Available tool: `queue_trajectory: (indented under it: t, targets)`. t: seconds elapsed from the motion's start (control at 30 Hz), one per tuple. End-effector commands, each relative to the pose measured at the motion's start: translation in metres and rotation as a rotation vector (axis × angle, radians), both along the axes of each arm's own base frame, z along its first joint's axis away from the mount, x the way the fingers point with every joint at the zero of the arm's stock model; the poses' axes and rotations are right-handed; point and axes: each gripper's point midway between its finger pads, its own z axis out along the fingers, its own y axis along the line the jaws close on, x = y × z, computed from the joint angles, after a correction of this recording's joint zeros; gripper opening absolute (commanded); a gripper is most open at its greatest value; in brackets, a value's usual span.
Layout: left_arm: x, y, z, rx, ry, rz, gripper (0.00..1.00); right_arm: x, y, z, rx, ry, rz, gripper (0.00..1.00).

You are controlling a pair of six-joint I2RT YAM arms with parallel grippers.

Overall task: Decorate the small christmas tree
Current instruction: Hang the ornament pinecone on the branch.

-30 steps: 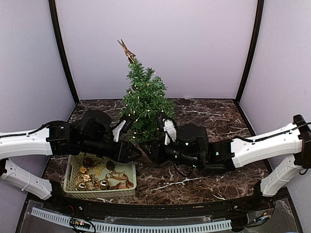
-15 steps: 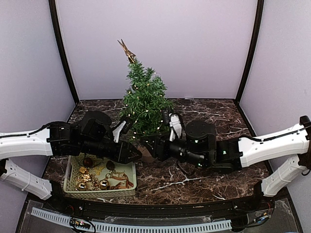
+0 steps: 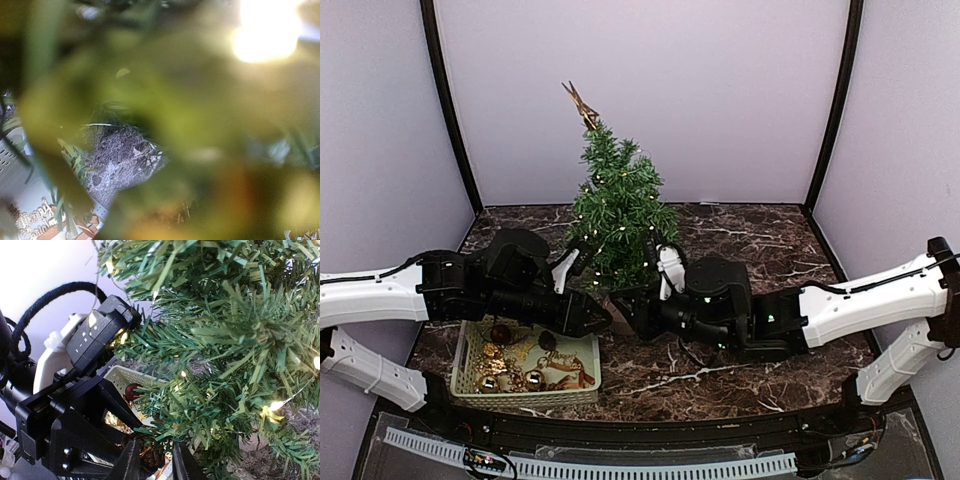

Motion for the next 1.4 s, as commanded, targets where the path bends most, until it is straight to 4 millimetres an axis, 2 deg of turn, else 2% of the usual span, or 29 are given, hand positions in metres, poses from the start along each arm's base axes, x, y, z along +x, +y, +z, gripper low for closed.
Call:
queue_trajectory:
  t: [0.0,0.37,0.57,1.37]
  targets:
    - [-0.004,-0.001,0.003,-0.015,-0.008,-0.019,0.41,0.0,0.008,0.015,0.032,-0.017,-0.003,0.21]
    - [-0.003,-0.002,0.003,-0.016,-0.01,-0.021,0.41,0.0,0.012,0.011,0.017,-0.017,0.001,0.15]
    - [-0.003,-0.003,0.002,-0.014,-0.01,-0.022,0.41,0.001,0.01,0.011,0.019,-0.017,-0.006,0.0]
    - [-0.001,-0.005,-0.008,-0.013,0.002,-0.01,0.41,0.003,-0.001,0.001,0.003,0.006,-0.043,0.0]
